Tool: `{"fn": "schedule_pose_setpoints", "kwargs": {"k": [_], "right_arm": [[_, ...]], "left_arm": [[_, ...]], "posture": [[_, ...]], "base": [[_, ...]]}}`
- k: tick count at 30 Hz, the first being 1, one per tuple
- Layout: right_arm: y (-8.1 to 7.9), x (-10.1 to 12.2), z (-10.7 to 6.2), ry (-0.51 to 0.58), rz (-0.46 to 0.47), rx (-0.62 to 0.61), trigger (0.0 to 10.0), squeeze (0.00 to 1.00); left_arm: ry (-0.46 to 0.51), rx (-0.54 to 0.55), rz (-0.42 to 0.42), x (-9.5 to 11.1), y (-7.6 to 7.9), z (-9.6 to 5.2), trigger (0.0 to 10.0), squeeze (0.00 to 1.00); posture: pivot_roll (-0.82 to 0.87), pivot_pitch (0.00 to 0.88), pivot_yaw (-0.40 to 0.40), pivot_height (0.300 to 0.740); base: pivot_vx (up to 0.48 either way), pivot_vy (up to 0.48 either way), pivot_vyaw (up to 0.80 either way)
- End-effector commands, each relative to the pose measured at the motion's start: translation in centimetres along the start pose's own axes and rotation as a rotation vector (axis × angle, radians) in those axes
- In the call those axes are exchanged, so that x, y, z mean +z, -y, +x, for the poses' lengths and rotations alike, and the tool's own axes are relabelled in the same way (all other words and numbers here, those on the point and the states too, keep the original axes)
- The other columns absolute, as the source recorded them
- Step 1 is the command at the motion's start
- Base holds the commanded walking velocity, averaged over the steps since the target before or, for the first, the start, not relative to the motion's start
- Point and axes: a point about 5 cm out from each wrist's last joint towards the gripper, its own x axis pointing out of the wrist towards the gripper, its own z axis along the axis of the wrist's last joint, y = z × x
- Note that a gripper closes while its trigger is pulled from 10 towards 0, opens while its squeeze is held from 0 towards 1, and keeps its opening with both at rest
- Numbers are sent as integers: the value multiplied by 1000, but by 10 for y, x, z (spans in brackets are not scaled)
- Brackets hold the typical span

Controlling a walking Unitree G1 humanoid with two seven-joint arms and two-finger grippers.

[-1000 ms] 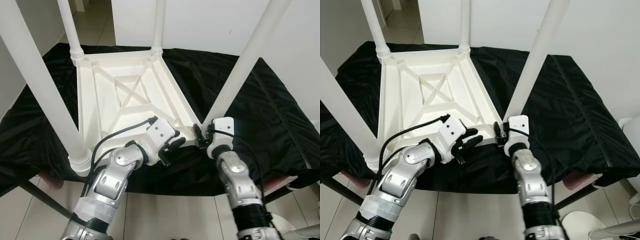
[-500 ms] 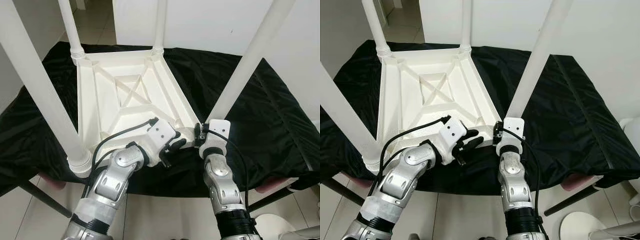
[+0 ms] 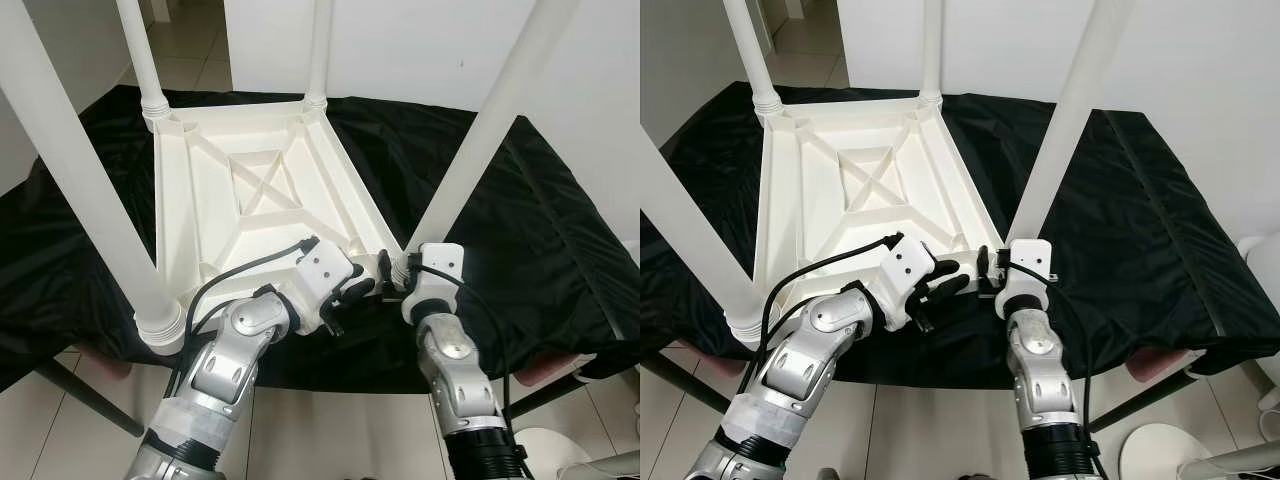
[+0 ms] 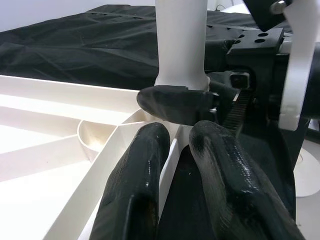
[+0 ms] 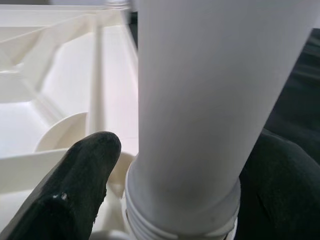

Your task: Building children table

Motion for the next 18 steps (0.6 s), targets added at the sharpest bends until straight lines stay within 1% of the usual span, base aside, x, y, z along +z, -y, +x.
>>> {"fn": "schedule_pose_setpoints", "kwargs": {"k": [1,2,3,5,7,8,10,11,14,15,18], "right_arm": [[3,-4,-3,-18,8,17,10000,949],[3,-4,-3,-18,8,17,10000,949],[7,-4,-2,-14,-8,48,10000,0],[7,-4,-2,-14,-8,48,10000,0],[19,-1,2,7,-66,179,10000,0],[19,-1,2,7,-66,179,10000,0],[26,0,6,14,-118,294,10000,0],[26,0,6,14,-118,294,10000,0],[27,1,15,0,-157,417,10000,0],[27,1,15,0,-157,417,10000,0],[29,2,22,-14,-175,469,10000,0]], "left_arm": [[-6,53,9,-2,0,1,10000,0],[-6,53,9,-2,0,1,10000,0],[-6,55,10,-2,0,1,10000,0],[-6,55,10,-2,0,1,10000,0],[-5,55,13,-2,-1,1,10000,0],[-5,55,13,-2,-1,1,10000,0],[-3,54,14,-1,-1,2,10000,0],[-3,54,14,-1,-1,2,10000,0],[2,50,18,0,-1,3,10000,0],[2,50,18,0,-1,3,10000,0],[3,50,20,1,-2,4,10000,0]], "posture": [[16,43,-54,740],[16,43,-54,740],[16,38,-55,740],[16,38,-55,740],[14,32,-54,740],[14,32,-54,740],[14,29,-53,740],[14,29,-53,740],[16,25,-49,740],[16,25,-49,740],[19,23,-49,740]], "base": [[0,0,0],[0,0,0],[0,0,0],[0,0,0],[0,0,0],[0,0,0],[0,0,0],[0,0,0],[0,0,0],[0,0,0],[0,0,0]]}}
